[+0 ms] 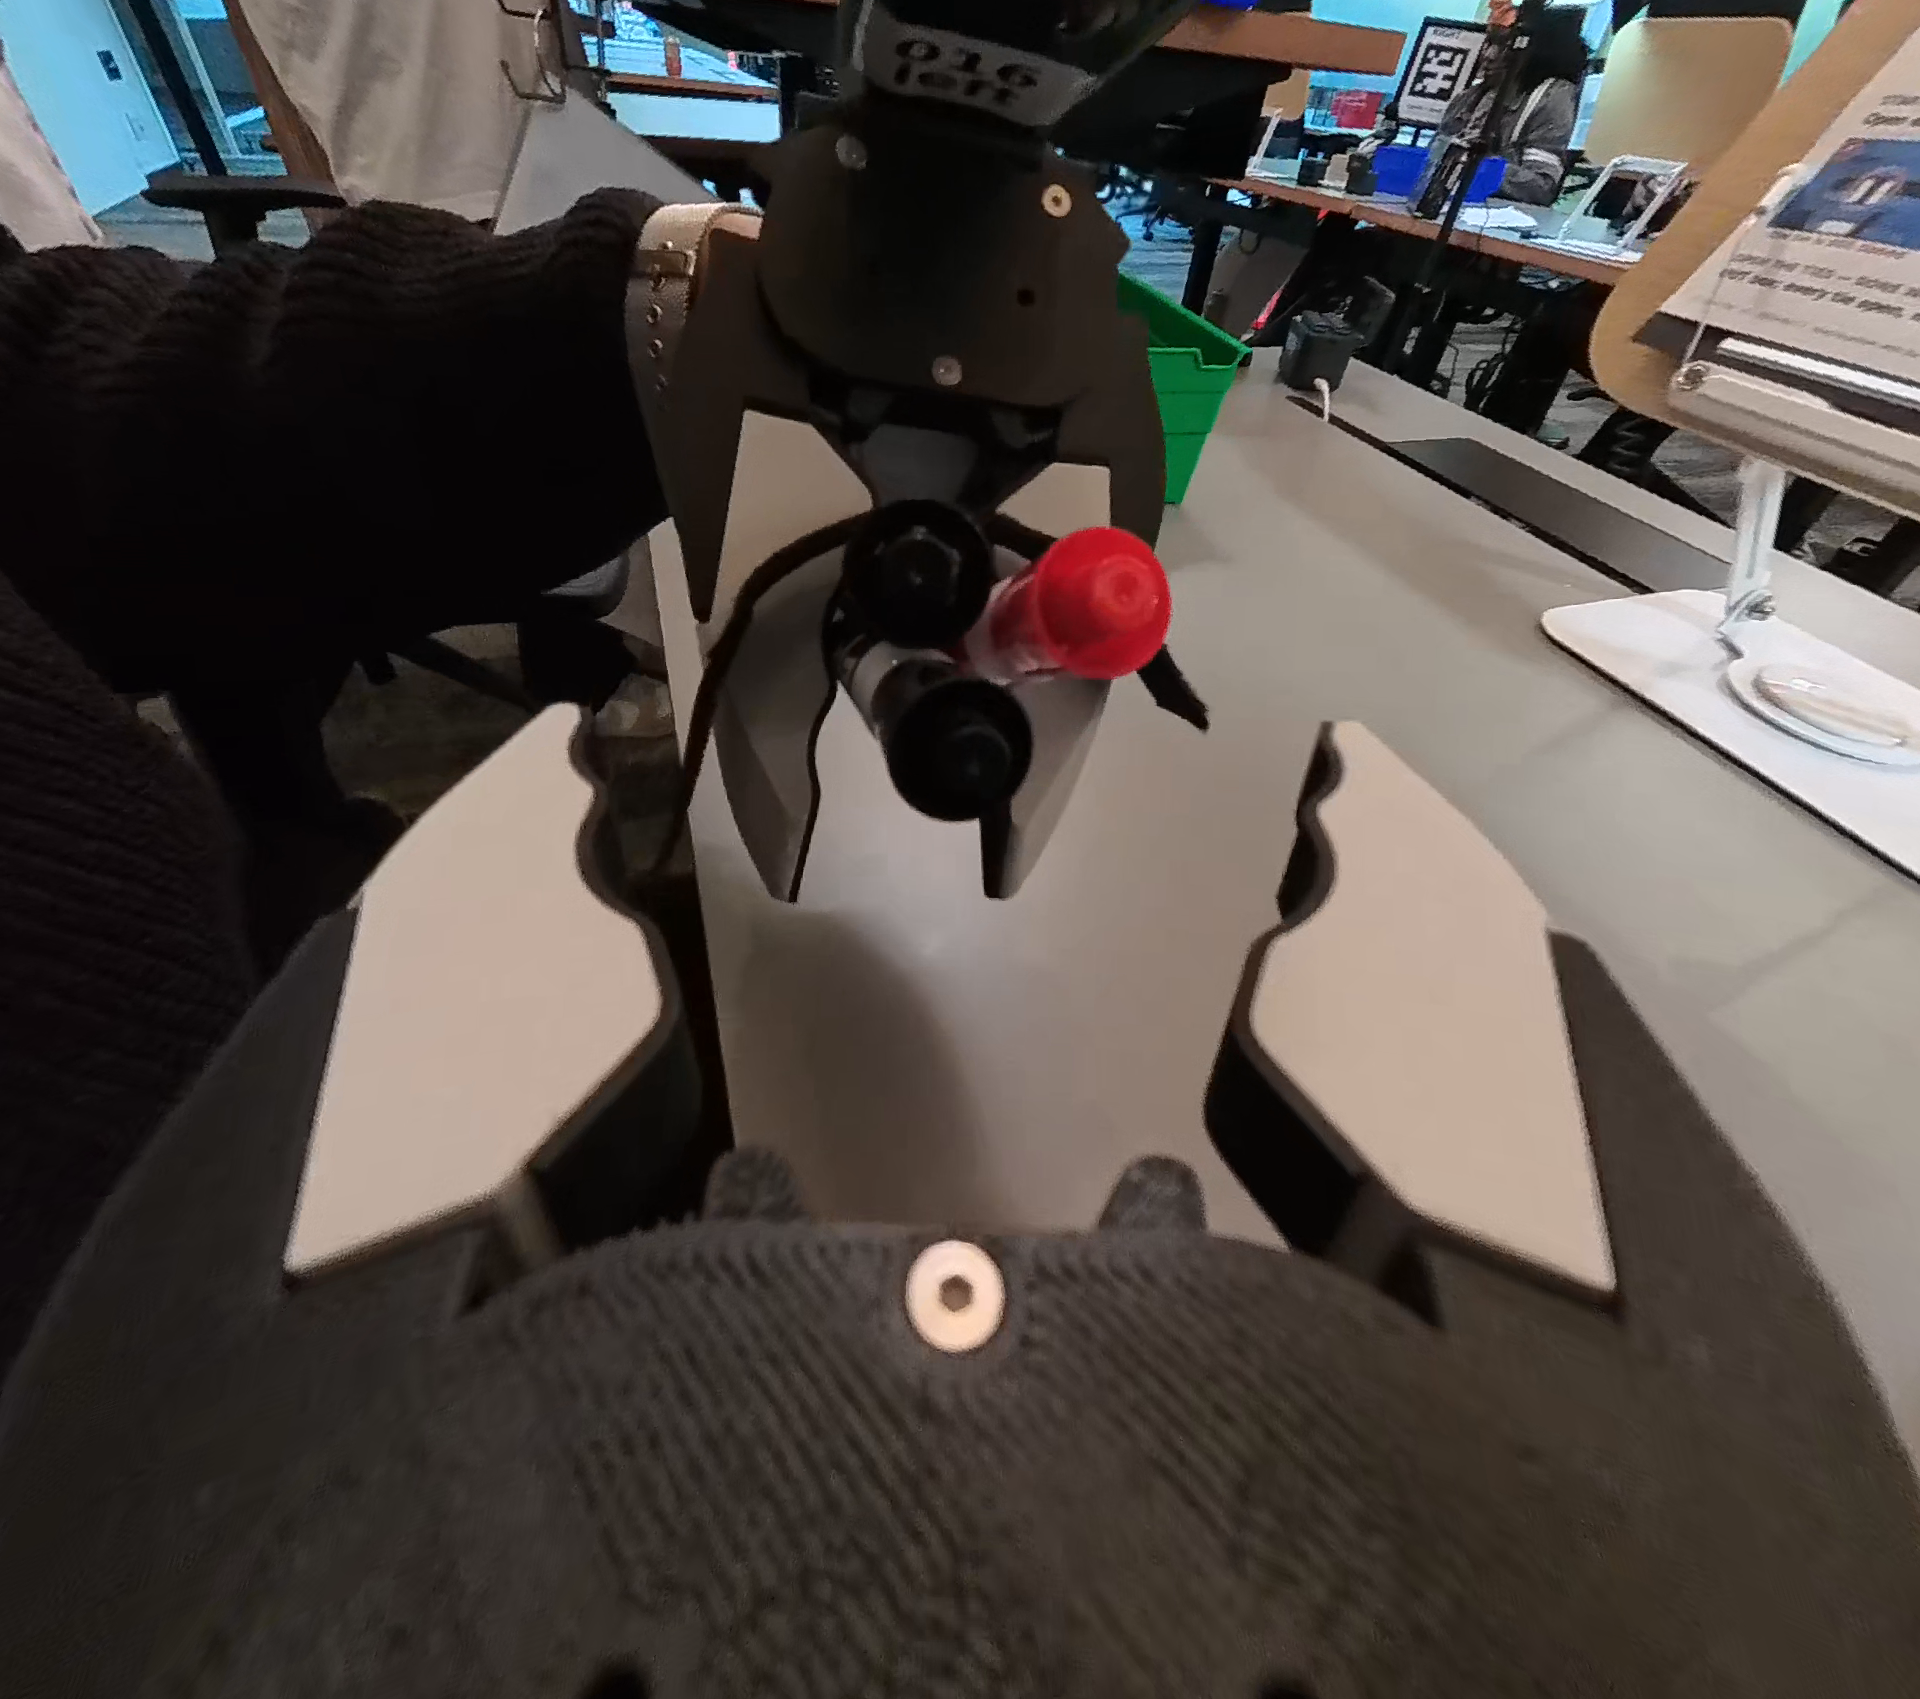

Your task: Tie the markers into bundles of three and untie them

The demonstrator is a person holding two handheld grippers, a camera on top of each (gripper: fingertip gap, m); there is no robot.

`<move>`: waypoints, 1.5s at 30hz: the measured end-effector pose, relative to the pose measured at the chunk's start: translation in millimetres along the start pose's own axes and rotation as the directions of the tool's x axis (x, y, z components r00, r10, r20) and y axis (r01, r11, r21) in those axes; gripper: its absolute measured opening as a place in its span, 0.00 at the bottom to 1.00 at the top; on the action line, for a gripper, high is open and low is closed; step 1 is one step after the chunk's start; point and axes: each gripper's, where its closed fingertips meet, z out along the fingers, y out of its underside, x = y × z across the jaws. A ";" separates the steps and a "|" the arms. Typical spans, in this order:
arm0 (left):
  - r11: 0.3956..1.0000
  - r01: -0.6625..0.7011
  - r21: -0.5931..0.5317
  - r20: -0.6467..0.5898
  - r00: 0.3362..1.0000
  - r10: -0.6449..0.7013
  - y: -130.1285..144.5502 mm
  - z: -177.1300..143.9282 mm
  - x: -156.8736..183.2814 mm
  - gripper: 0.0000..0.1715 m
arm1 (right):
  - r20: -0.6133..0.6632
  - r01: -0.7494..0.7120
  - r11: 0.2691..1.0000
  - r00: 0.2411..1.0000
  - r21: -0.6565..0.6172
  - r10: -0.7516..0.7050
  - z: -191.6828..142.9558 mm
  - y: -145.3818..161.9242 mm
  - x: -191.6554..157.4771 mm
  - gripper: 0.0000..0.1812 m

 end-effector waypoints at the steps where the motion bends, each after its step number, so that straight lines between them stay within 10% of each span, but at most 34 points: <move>1: 1.000 -0.002 0.000 -0.003 1.000 0.002 -0.5 0.0 0.8 0.27 | 0.004 0.009 1.000 1.000 0.000 -0.009 -0.3 -1.0 -1.2 0.69; 45: 0.998 -0.061 -0.004 -0.025 0.998 0.061 -14.3 -5.5 18.8 0.27 | 0.084 0.121 0.990 0.990 -0.077 -0.115 -7.1 1.0 -21.1 0.43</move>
